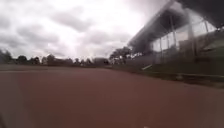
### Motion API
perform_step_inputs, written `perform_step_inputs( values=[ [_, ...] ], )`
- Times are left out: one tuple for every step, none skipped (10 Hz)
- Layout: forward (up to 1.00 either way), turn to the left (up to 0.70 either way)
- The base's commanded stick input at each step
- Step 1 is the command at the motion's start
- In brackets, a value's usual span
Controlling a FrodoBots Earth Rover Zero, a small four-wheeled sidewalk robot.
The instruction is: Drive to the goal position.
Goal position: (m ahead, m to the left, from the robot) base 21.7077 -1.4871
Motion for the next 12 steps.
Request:
perform_step_inputs(
  values=[
    [0.70, 0.00],
    [0.70, 0.00],
    [0.70, 0.00],
    [0.70, 0.00],
    [0.70, 0.00],
    [0.70, 0.00],
    [0.70, 0.00],
    [0.70, 0.00],
    [0.70, 0.00],
    [0.70, 0.00],
    [0.70, 0.00],
    [0.70, 0.00]
  ],
)
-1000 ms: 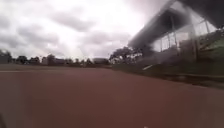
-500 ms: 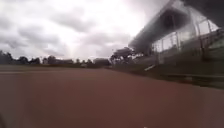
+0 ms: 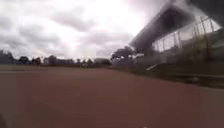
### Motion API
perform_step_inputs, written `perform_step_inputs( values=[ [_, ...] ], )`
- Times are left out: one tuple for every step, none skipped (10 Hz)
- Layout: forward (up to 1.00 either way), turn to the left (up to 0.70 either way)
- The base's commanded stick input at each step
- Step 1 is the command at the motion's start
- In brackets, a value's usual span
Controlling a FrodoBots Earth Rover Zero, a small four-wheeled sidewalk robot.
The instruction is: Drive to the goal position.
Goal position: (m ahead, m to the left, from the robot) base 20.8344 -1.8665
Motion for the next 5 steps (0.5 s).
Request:
perform_step_inputs(
  values=[
    [0.70, 0.00],
    [0.70, 0.00],
    [0.70, 0.00],
    [0.70, 0.00],
    [0.70, 0.00]
  ],
)
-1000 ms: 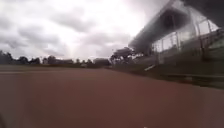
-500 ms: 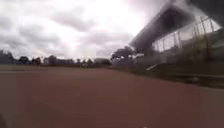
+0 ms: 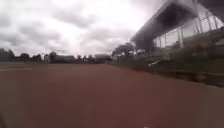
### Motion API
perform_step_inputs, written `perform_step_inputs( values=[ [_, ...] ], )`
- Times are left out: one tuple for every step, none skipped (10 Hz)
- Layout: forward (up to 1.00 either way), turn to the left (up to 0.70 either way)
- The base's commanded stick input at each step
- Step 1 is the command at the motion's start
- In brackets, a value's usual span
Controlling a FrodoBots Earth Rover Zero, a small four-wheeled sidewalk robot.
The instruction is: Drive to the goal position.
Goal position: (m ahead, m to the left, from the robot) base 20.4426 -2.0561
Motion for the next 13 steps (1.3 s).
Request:
perform_step_inputs(
  values=[
    [0.70, 0.00],
    [0.70, 0.00],
    [0.70, 0.00],
    [0.70, 0.00],
    [0.70, 0.00],
    [0.70, 0.00],
    [0.70, 0.00],
    [0.70, 0.00],
    [0.70, 0.00],
    [0.70, 0.00],
    [0.70, 0.00],
    [0.70, 0.00],
    [0.70, 0.00]
  ],
)
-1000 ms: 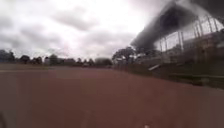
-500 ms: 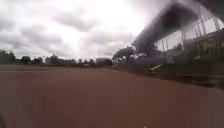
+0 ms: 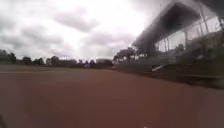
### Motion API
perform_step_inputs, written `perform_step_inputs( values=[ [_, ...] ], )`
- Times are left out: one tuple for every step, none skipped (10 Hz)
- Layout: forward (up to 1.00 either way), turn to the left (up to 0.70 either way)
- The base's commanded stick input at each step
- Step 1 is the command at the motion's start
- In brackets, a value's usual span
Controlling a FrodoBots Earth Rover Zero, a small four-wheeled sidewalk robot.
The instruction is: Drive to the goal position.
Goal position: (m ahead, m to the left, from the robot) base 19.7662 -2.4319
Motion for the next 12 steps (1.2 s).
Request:
perform_step_inputs(
  values=[
    [0.70, 0.00],
    [0.70, 0.00],
    [0.70, 0.00],
    [0.70, 0.00],
    [0.70, 0.00],
    [0.70, 0.00],
    [0.70, 0.00],
    [0.70, 0.00],
    [0.70, 0.00],
    [0.70, 0.00],
    [0.70, 0.00],
    [0.70, 0.00]
  ],
)
